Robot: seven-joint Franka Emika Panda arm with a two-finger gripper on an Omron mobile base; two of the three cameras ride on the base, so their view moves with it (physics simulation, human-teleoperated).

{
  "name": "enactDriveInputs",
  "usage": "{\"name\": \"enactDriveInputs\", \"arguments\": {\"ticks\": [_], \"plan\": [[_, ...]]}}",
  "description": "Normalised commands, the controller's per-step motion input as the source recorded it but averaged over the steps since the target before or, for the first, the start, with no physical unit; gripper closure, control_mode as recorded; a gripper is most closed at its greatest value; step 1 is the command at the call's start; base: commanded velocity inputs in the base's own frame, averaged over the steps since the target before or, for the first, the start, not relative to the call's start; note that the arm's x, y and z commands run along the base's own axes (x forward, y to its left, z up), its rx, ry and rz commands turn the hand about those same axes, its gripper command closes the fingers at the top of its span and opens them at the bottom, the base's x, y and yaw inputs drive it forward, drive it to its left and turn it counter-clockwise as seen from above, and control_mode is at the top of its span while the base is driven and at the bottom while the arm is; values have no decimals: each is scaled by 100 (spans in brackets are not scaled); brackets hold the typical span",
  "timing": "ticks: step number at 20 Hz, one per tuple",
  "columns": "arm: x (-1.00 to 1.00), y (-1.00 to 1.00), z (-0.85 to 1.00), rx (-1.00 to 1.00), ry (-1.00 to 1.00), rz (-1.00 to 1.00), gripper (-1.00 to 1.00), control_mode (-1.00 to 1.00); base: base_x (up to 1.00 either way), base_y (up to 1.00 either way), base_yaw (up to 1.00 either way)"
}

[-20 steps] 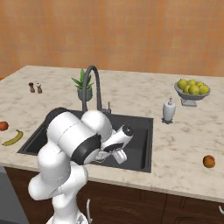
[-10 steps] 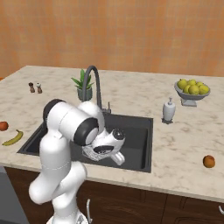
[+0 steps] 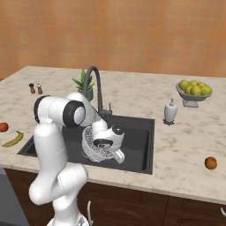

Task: Put the colander in the sink, put the orange, banana, peach in the colander, and turn on the sink faucet and pour water over the colander.

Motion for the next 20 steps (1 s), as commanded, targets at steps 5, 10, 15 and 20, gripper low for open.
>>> {"name": "enactDriveInputs", "arguments": {"ticks": [5,10,15,20], "plan": [[5,-79,16,9,-7,10,100,-100,0,0,0],[0,-44,86,23,-12,19,100,-100,0,0,0],[-3,-23,98,11,-11,13,100,-100,0,0,0],[-4,-29,73,5,-10,9,100,-100,0,0,0]]}}
